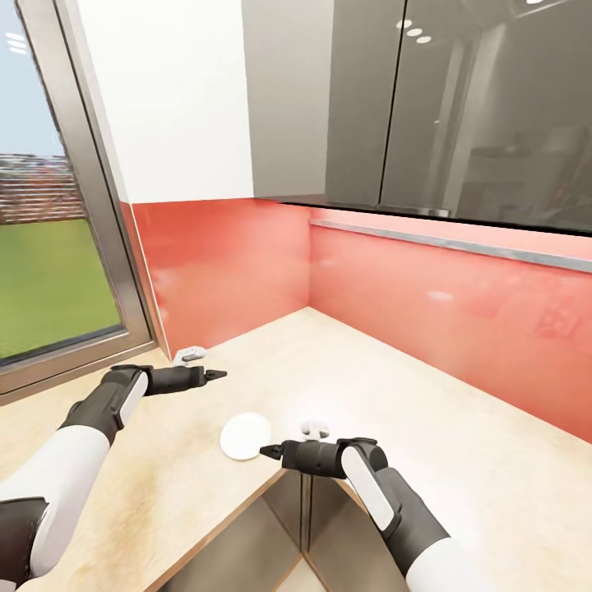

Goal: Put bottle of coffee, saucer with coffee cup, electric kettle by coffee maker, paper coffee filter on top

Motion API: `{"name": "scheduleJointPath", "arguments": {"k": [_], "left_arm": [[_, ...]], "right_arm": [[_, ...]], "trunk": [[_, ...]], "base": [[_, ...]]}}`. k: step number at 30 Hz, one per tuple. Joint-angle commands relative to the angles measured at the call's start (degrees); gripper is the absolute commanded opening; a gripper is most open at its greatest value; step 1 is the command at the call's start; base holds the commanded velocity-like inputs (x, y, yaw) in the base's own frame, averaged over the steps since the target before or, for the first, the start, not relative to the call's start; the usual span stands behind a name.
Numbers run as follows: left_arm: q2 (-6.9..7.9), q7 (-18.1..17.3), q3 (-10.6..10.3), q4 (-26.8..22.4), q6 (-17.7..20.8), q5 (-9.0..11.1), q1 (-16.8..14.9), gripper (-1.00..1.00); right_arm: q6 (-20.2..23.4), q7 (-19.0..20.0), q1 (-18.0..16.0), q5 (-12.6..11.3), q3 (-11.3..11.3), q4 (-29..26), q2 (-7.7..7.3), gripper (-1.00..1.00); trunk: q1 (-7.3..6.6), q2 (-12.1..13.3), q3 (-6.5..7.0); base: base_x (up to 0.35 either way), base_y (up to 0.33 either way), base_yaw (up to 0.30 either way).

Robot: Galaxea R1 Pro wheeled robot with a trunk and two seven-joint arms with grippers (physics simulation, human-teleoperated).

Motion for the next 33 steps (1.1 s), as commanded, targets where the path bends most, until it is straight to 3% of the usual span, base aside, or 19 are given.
{"name": "scheduleJointPath", "arguments": {"k": [1, 7, 11, 21, 27, 32, 33], "left_arm": [[-0.01, 0.03, 0.06, 0.0, 0.48, 0.47, -0.05, 1.0], [-1.66, -0.37, 0.14, 1.62, -1.13, 2.07, 1.6, 1.0], [-1.17, -0.33, 0.16, 2.92, 0.14, 2.38, 2.9, 1.0], [-0.87, -0.32, 0.26, 6.16, 3.28, 5.21, 6.17, 1.0], [-0.76, -0.33, 0.32, 7.09, 3.34, 5.63, 6.9, 1.0], [-0.76, -0.33, 0.33, 7.27, 3.3, 5.6, 6.9, 1.0], [-0.74, -0.33, 0.33, 7.29, 3.29, 5.55, 6.9, 1.0]], "right_arm": [[0.21, 0.25, -0.05, 0.27, -0.05, 0.0, 0.01, 1.0], [-1.4, 0.09, -0.05, 0.25, 1.58, 1.63, 1.65, 1.0], [-0.72, 0.08, -0.05, 0.26, 0.27, 0.31, 2.83, 1.0], [1.18, -0.04, -0.05, 0.31, -0.16, -0.5, 3.08, 1.0], [1.13, -0.25, -0.05, 0.59, -0.2, 0.17, 3.12, 1.0], [0.45, -0.26, -0.05, 0.28, -0.15, 1.79, 3.16, 1.0], [-2.24, -0.23, -0.05, 0.22, -0.14, 5.88, 3.16, 1.0]], "trunk": [[0.03, -0.12, -0.12], [0.03, -0.12, -0.12], [0.03, -0.12, -0.12], [0.03, -0.12, -0.12], [0.03, -0.12, -0.12], [0.03, -0.12, -0.12], [0.03, -0.12, -0.12]], "base": [[0.015, 0.009, 0.0], [0.002, 0.001, 0.0], [0.0, 0.0, 0.0], [0.086, 0.0, 0.0], [0.151, 0.0, 0.0], [0.044, 0.0, 0.0], [0.249, 0.0, 0.0]]}}
